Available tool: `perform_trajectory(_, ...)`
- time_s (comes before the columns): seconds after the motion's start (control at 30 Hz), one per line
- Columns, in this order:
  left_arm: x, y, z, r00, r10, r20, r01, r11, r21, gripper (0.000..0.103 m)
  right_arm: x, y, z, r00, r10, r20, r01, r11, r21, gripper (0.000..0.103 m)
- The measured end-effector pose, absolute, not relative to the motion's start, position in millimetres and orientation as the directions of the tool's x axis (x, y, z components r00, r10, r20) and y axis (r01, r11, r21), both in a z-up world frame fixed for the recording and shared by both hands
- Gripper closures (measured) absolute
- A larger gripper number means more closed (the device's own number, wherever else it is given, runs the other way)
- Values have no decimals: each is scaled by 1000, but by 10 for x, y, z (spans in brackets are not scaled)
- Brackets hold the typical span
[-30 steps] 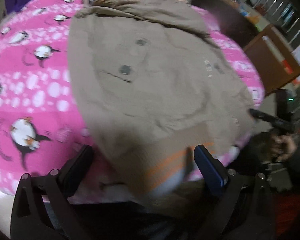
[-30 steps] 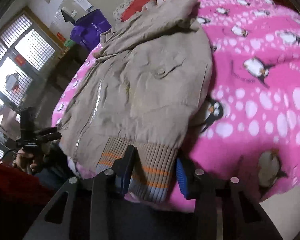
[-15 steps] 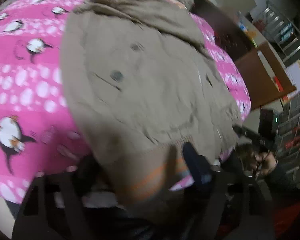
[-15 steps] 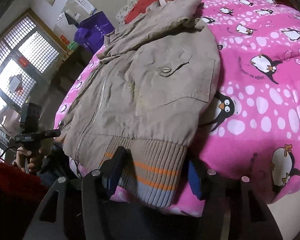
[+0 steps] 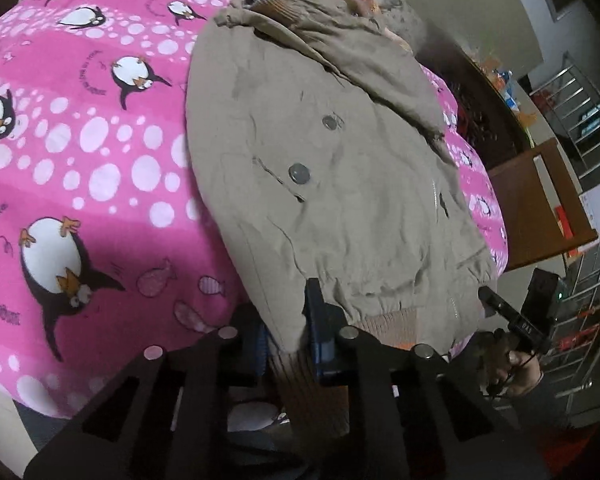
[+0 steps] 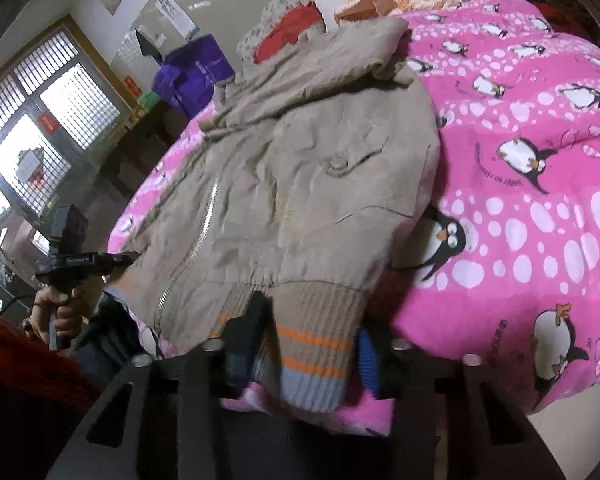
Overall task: Fold large clothes
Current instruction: 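Lift the hem with both tools and fold it toward the collar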
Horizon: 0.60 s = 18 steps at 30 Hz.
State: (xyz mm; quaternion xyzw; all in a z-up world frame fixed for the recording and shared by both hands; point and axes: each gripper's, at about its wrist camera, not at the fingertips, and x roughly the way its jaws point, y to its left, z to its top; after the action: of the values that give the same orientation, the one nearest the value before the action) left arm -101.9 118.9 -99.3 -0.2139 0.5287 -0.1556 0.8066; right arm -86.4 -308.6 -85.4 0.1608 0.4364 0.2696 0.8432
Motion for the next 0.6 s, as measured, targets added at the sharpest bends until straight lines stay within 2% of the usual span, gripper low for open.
perform_trajectory(0.1, -1033, 1189, -993, 399, -473, -785, 24, 862, -507, 91, -813, -3070, -899, 473, 589, -655, -288, 806, 516, 61)
perform_trajectory(0.17, -1077, 1225, -833, 437, -480, -761, 47, 857, -514, 92, -856, -3052, -760, 491, 596, -635, -313, 801, 510, 75)
perform_trajectory(0.2, -1113, 1257, -718, 463, -489, -739, 62, 850, -524, 93, -898, -3068, -663, 500, 616, -609, -336, 786, 519, 93)
perform_trajectory(0.43, -1390, 1600, 195, 638, -532, -556, 190, 809, -556, 94, -1294, -3075, 388, 542, 733, -411, -539, 679, 498, 95)
perform_trajectory(0.6, -1626, 1661, 578, 652, -580, -488, 266, 778, -570, 94, -1477, -3164, 800, 549, 765, -337, -595, 640, 486, 95)
